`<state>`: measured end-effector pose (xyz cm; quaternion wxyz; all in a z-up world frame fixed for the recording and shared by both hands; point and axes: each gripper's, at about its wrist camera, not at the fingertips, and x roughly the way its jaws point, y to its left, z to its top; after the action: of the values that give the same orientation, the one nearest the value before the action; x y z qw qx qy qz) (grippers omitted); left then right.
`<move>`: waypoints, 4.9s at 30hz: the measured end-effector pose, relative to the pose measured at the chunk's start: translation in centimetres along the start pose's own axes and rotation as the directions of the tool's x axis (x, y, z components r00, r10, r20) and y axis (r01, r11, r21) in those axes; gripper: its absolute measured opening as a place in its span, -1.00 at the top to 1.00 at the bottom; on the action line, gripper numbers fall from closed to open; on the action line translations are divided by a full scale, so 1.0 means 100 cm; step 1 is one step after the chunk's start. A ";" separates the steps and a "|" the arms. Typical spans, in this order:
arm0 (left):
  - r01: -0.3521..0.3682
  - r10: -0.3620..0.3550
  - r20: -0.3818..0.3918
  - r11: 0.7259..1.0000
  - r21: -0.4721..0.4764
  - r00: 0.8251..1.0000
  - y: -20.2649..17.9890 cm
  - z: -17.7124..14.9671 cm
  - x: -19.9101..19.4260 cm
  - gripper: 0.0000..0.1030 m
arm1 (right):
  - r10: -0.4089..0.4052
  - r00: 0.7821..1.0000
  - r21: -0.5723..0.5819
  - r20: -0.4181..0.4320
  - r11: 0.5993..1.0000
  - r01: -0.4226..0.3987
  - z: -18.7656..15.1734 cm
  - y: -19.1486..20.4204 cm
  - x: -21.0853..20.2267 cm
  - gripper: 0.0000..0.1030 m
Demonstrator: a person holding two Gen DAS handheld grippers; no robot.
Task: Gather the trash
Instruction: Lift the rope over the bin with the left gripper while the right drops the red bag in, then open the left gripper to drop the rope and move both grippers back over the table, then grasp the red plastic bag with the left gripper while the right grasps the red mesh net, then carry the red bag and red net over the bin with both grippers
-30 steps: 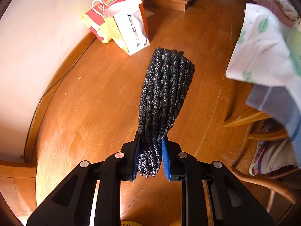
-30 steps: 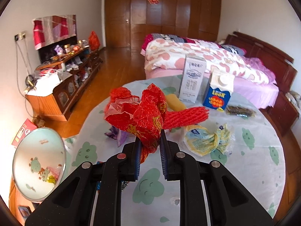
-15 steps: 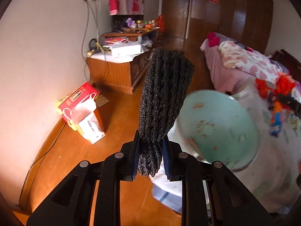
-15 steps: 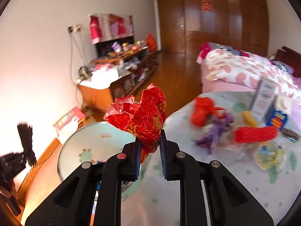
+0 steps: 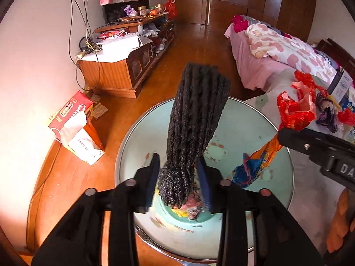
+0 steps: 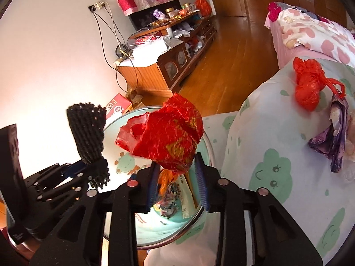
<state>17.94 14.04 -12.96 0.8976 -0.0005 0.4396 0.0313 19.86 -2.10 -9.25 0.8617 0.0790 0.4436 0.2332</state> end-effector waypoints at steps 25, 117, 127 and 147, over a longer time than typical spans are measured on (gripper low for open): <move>-0.002 -0.005 0.132 0.998 0.057 0.991 -0.118 -0.019 -0.082 -0.82 | -0.325 0.916 0.238 0.234 0.933 0.270 -0.085 -0.099 -0.146 -0.59; 0.212 -0.260 0.165 0.942 0.262 0.951 -0.248 0.111 -0.024 0.46 | -0.509 0.806 0.559 0.301 0.779 0.284 -0.106 -0.269 -0.261 0.74; 0.203 -0.255 0.149 0.933 0.295 0.955 -0.223 0.055 -0.083 0.44 | -0.558 0.778 0.481 0.289 0.787 0.386 -0.112 -0.229 -0.260 0.74; 0.127 -0.169 0.185 0.967 0.220 0.968 -0.145 -0.008 -0.115 0.40 | -0.588 0.752 0.189 0.299 0.809 0.557 -0.112 -0.122 -0.213 0.74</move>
<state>11.11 -1.11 -4.81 0.9327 0.0627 0.3456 -0.0817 4.35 -23.64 -4.53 0.9509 0.0165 0.2989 -0.0791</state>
